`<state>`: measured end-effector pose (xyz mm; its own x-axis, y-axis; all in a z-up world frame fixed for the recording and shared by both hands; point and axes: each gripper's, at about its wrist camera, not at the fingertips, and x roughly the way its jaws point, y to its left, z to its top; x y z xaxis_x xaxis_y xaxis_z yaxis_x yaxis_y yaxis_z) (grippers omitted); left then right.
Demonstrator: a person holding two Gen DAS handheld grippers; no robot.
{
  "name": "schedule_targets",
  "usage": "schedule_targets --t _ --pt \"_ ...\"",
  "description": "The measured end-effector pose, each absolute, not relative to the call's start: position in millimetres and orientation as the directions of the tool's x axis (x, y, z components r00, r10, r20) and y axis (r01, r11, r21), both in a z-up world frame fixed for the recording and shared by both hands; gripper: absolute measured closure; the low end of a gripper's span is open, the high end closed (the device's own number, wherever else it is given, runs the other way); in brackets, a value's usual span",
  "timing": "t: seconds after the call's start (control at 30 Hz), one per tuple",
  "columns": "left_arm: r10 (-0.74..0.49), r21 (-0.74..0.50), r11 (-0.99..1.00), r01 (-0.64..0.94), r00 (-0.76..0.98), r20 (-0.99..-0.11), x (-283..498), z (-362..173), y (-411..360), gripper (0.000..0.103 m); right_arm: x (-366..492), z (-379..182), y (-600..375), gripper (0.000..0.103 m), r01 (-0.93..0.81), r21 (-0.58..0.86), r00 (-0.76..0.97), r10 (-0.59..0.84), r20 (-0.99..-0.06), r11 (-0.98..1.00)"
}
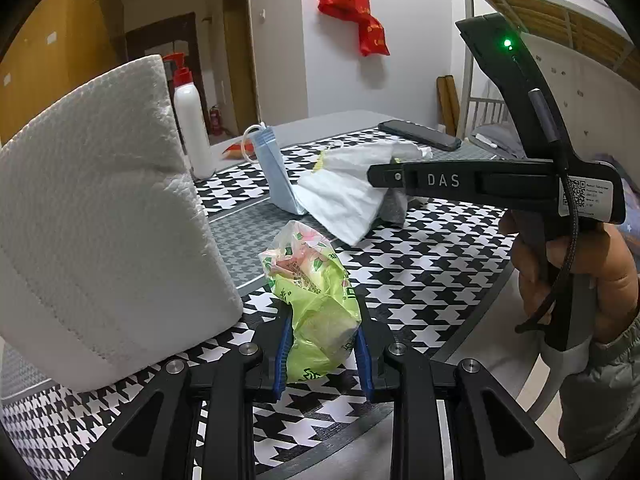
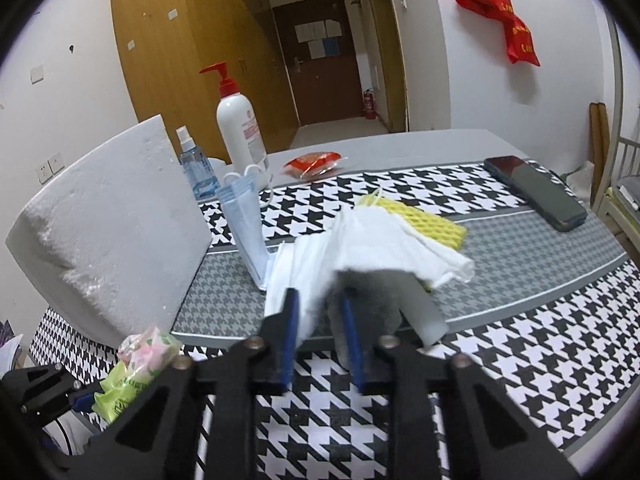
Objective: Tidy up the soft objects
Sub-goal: 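Lift the snack bag with the left tool while the right tool grasps the white cloth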
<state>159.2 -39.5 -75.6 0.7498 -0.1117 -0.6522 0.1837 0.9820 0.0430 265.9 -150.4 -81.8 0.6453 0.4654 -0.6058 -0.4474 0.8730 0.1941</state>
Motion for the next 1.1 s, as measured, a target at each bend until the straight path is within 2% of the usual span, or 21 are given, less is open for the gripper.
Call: schedule_targets --t 0.13,0.6,1.03,1.1 --pt "-0.115 0.036 0.983 0.181 0.754 -0.646 158 -74 -37 0.074 270 -86 -148 0.095 -0.463 0.214 0.617 0.486 -0.620 0.860" --pt "-0.114 0.031 0.986 0.166 0.788 -0.605 134 -56 -25 0.074 234 -40 -163 0.095 -0.484 0.215 0.693 0.522 -0.497 0.848" --pt "-0.113 0.023 0.987 0.159 0.790 -0.603 135 -58 -23 0.074 258 -71 -159 0.094 -0.395 0.184 0.671 0.420 -0.611 0.900" --pt "-0.116 0.020 0.987 0.160 0.787 -0.606 138 -59 -23 0.074 260 -73 -157 0.087 -0.391 0.178 0.671 0.412 -0.617 0.903"
